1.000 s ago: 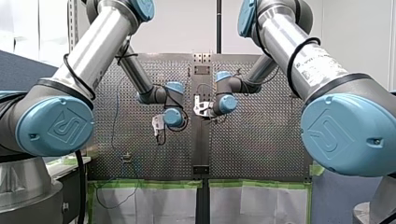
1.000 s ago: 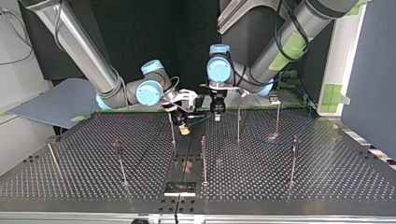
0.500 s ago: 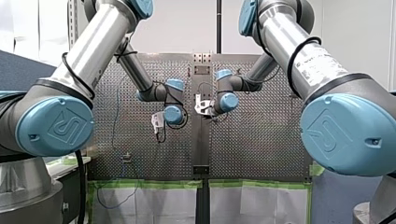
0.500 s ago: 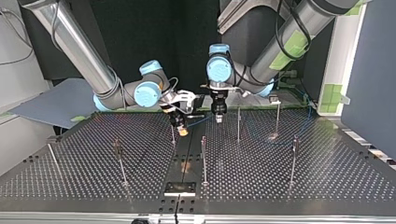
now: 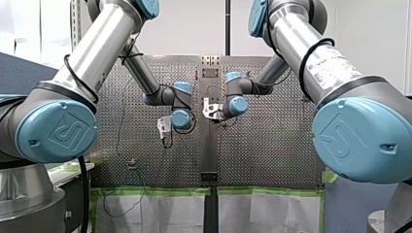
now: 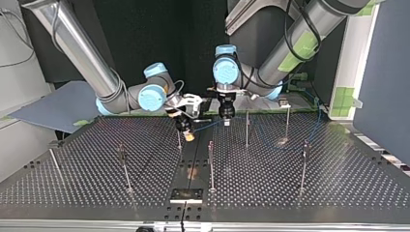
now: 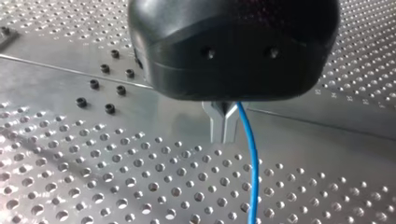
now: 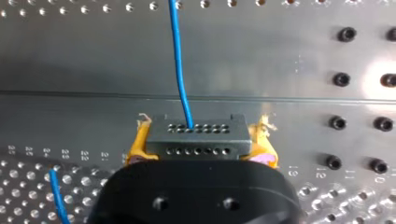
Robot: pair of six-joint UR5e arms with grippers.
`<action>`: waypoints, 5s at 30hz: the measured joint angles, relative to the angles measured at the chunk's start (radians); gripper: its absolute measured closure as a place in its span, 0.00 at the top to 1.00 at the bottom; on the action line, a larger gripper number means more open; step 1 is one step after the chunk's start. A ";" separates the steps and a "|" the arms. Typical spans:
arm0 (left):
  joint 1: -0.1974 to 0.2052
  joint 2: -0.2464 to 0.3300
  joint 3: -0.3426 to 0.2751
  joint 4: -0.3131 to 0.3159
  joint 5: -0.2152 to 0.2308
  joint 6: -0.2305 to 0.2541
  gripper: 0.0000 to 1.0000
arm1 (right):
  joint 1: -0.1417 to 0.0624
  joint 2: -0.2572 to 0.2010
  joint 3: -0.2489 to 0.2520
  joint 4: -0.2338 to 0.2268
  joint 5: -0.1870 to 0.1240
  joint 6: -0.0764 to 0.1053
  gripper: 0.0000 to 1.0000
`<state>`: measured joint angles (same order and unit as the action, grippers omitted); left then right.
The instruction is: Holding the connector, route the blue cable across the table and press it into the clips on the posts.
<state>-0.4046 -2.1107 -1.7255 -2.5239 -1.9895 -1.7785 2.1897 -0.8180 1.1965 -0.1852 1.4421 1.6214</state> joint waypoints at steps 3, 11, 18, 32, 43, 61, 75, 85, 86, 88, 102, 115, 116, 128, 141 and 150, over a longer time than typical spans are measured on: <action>-0.004 0.013 0.000 -0.004 -0.001 0.000 0.00 | -0.002 -0.013 0.000 0.012 0.000 -0.002 0.00; -0.021 0.072 -0.001 -0.036 -0.013 -0.001 0.00 | -0.006 -0.074 -0.001 0.060 0.000 0.004 0.00; -0.042 0.133 -0.001 -0.085 -0.060 0.001 0.00 | -0.006 -0.135 0.000 0.113 0.000 0.012 0.00; -0.075 0.265 -0.003 -0.168 -0.123 0.008 0.00 | 0.001 -0.256 0.025 0.171 0.002 0.039 0.00; -0.090 0.358 -0.002 -0.167 -0.128 0.012 0.00 | -0.001 -0.349 0.047 0.173 0.003 0.052 0.00; -0.050 0.390 -0.001 -0.074 -0.020 0.006 0.00 | 0.004 -0.402 0.048 0.156 0.003 0.052 0.00; -0.008 0.345 0.012 -0.044 0.025 0.004 0.00 | 0.000 -0.361 0.047 0.100 -0.030 0.064 0.00; 0.024 0.333 0.036 -0.064 0.074 0.004 0.00 | -0.010 -0.356 0.038 0.080 -0.046 0.076 0.00; 0.027 0.331 0.036 -0.064 0.078 0.004 0.00 | -0.011 -0.356 0.037 0.079 -0.047 0.077 0.00; 0.032 0.326 0.037 -0.065 0.087 0.004 0.00 | -0.012 -0.355 0.037 0.079 -0.048 0.080 0.00; 0.052 0.301 0.049 -0.044 0.130 0.001 0.00 | -0.017 -0.332 0.036 0.076 -0.048 0.090 0.00; 0.089 0.231 0.139 -0.045 0.162 -0.006 0.00 | -0.044 -0.295 -0.003 0.060 -0.055 0.120 0.00; 0.090 0.229 0.141 -0.046 0.163 -0.007 0.00 | -0.048 -0.292 -0.006 0.059 -0.055 0.122 0.00; 0.099 0.227 0.144 -0.059 0.166 -0.007 0.22 | -0.077 -0.272 -0.018 0.052 -0.070 0.128 0.00; 0.085 0.229 0.143 -0.129 0.162 -0.004 1.00 | -0.081 -0.270 -0.018 0.052 -0.074 0.128 0.00; 0.059 0.238 0.143 -0.210 0.121 0.009 1.00 | -0.082 -0.268 -0.018 0.052 -0.079 0.128 0.00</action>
<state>-0.3460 -1.8728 -1.5827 -2.7335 -1.8690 -1.7692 2.1076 -1.0865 1.1790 -0.1333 1.3632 1.7490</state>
